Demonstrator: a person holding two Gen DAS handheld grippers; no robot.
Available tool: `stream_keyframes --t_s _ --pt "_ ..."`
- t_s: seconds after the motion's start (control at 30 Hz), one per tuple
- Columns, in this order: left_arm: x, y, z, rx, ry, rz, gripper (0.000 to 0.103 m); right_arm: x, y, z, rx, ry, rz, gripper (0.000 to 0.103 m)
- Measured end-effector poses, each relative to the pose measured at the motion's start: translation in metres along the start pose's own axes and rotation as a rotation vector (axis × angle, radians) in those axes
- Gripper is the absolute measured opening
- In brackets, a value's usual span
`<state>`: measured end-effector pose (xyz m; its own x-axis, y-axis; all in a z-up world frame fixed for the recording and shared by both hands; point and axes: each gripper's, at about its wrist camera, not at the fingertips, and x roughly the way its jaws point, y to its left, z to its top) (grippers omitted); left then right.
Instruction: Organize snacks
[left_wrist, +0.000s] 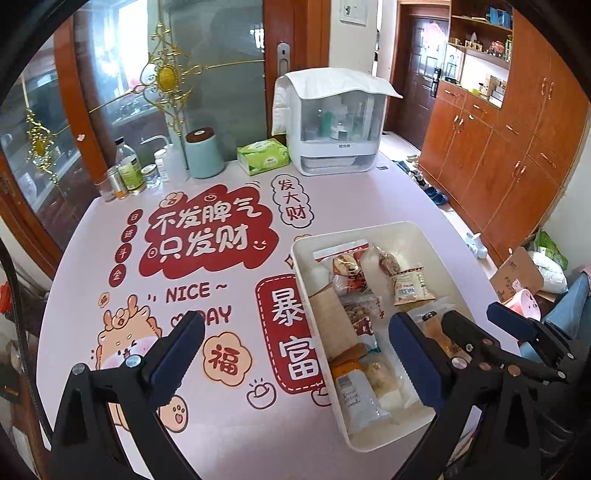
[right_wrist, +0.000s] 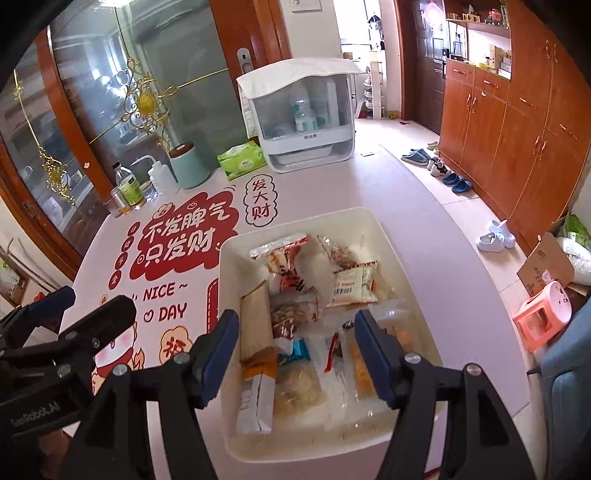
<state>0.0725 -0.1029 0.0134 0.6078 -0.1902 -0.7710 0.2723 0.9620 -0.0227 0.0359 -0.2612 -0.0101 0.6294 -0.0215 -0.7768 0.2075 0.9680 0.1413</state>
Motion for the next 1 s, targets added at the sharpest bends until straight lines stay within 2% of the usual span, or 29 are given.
stream_keyframes --t_s 0.37,0.53,1.0 --pt "-0.022 0.018 -0.012 -0.08 -0.029 0.052 0.1 -0.028 0.008 -0.021 0.011 -0.001 0.023 0.071" --pt "-0.028 0.02 -0.02 -0.093 -0.014 0.069 0.1 -0.039 0.016 -0.025 -0.015 -0.015 0.012 0.073" --pt "-0.044 0.02 -0.026 -0.097 -0.053 0.108 0.1 -0.051 0.026 -0.027 -0.065 -0.037 -0.022 0.074"
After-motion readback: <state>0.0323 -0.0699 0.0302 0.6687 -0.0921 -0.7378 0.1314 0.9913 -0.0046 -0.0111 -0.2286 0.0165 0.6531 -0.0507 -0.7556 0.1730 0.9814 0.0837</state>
